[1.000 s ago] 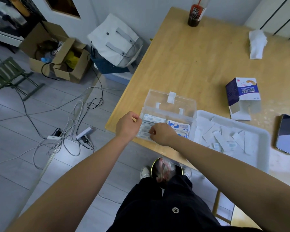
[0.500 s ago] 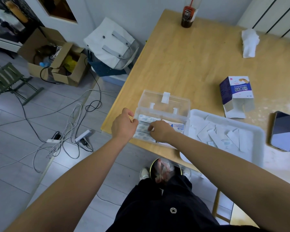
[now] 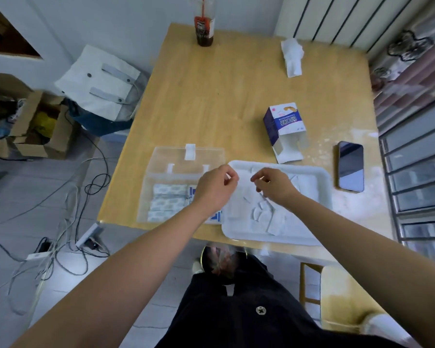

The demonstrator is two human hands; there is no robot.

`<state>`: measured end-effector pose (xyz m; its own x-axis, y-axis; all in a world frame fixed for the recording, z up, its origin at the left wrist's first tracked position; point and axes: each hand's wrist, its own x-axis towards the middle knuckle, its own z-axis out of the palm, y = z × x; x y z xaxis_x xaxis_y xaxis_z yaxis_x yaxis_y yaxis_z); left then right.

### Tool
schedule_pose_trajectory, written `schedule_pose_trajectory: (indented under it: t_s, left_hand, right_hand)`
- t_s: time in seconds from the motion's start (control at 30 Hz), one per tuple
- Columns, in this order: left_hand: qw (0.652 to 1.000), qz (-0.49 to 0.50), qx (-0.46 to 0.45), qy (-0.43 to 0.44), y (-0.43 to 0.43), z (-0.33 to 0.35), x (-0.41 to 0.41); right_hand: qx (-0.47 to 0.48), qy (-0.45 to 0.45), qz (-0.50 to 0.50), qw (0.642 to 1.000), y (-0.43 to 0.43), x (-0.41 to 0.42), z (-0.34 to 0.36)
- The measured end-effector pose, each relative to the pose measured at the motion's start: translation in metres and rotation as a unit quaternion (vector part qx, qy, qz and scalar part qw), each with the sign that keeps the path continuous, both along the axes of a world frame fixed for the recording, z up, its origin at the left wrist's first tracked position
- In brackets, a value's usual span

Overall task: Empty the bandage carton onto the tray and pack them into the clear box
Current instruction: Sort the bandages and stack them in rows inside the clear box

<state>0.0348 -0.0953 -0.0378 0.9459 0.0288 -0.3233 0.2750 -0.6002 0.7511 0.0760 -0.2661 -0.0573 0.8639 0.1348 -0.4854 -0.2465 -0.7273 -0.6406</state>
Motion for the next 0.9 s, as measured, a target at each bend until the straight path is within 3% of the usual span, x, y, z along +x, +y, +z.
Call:
schedule_pose_trajectory:
  t_s: [0.2,0.3,0.5,0.73,0.9]
  left_hand:
    - [0.984,-0.127,0.038,0.123,-0.065,-0.027,0.010]
    - [0.978,-0.116,0.071,0.160,-0.077,-0.043,0.009]
    - [0.972,-0.117,0.132,0.156,-0.093,-0.063,0.008]
    - [0.963,-0.135,0.216,0.090,-0.102,-0.071,0.010]
    - [0.968,-0.123,0.197,0.096,-0.104,-0.073,0.017]
  right_hand:
    - [-0.114,0.056,0.011,0.992,-0.079,-0.017,-0.031]
    - [-0.133,0.033,0.019,0.990,-0.085,-0.019,-0.040]
    - [-0.197,0.008,0.085,0.977,-0.074,-0.015,-0.054]
    - [-0.121,0.010,0.071,0.990,-0.094,-0.007,-0.061]
    - [-0.034,-0.017,0.005,0.999,-0.111,0.001,-0.052]
